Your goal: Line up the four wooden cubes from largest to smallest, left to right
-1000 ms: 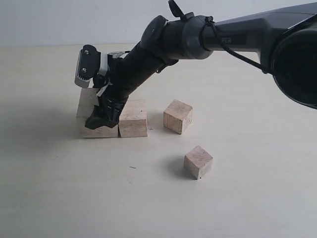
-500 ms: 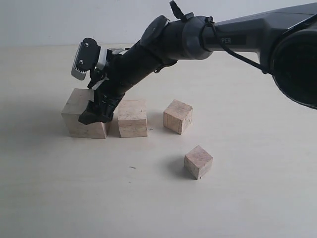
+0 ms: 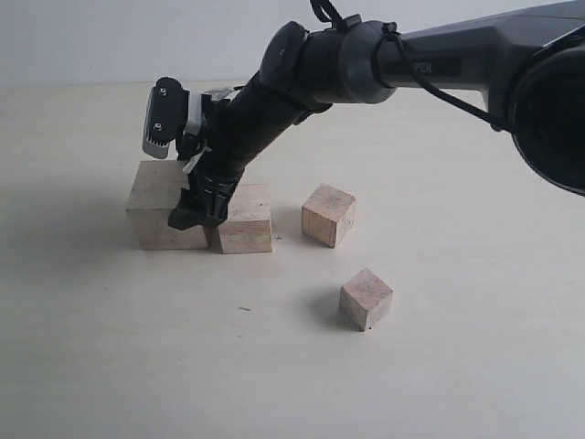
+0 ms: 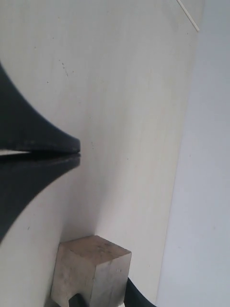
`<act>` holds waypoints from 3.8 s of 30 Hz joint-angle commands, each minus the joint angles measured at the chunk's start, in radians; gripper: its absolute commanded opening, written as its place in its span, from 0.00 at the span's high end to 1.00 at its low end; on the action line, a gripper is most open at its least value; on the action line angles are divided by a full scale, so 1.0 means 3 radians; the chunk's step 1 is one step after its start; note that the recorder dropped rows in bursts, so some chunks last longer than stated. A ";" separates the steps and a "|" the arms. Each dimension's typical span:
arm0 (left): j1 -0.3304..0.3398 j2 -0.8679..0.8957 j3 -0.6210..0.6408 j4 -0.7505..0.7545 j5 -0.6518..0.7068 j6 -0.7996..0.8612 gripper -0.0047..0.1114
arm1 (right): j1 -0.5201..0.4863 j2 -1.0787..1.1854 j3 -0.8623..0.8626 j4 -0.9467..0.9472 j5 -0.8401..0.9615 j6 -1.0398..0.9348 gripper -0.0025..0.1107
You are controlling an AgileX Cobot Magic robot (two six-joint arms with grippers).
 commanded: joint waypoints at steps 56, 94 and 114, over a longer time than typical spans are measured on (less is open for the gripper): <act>-0.0023 -0.0017 0.0013 0.0004 -0.0028 0.0000 0.96 | -0.0006 -0.0708 0.0269 -0.1587 0.0593 0.1146 0.13; -0.0023 -0.0017 0.0013 0.0004 -0.0028 0.0000 0.96 | -0.0006 -0.0484 0.0662 -0.1217 -0.0033 0.0799 0.13; -0.0023 -0.0017 0.0013 0.0004 -0.0028 0.0000 0.96 | -0.0006 -0.0417 0.0662 -0.1201 -0.0418 0.0925 0.98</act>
